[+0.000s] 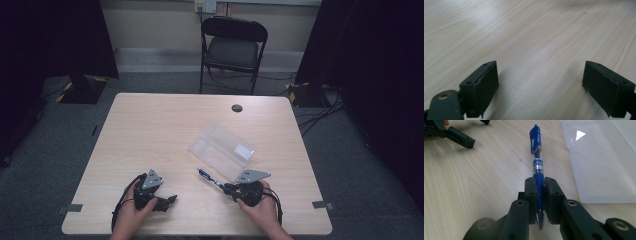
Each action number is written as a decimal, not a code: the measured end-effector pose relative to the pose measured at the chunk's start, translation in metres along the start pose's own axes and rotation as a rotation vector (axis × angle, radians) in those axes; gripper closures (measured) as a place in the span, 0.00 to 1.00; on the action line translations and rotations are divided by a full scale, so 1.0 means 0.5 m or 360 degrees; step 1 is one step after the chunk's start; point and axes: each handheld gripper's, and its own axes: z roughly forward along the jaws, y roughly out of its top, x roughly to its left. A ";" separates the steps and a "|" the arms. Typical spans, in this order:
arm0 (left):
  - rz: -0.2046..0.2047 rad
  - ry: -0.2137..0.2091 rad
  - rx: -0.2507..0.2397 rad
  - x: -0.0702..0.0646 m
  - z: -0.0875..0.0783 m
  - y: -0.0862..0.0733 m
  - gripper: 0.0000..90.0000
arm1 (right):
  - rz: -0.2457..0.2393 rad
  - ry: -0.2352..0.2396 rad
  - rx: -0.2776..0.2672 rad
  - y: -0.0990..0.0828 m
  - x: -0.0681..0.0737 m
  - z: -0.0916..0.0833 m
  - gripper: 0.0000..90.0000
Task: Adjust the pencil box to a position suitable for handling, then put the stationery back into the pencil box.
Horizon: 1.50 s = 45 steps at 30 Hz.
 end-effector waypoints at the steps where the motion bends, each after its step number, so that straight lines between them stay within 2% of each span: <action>1: -0.0001 0.0000 0.0000 0.000 0.000 0.000 0.15 | 0.0004 0.0004 -0.0008 0.000 0.000 -0.001 0.90; 7: 0.0000 0.0000 -0.0001 0.000 0.000 0.000 0.14 | 0.0016 0.0009 -0.0055 0.007 -0.004 -0.013 0.90; 33: -0.0001 0.0000 -0.0001 0.000 0.000 0.000 0.14 | 0.0017 0.0020 -0.0072 0.026 -0.019 -0.033 0.90; 45: 0.0000 0.0000 0.0000 0.000 0.000 0.000 0.14 | 0.0047 0.0017 -0.0091 0.043 -0.028 -0.037 0.90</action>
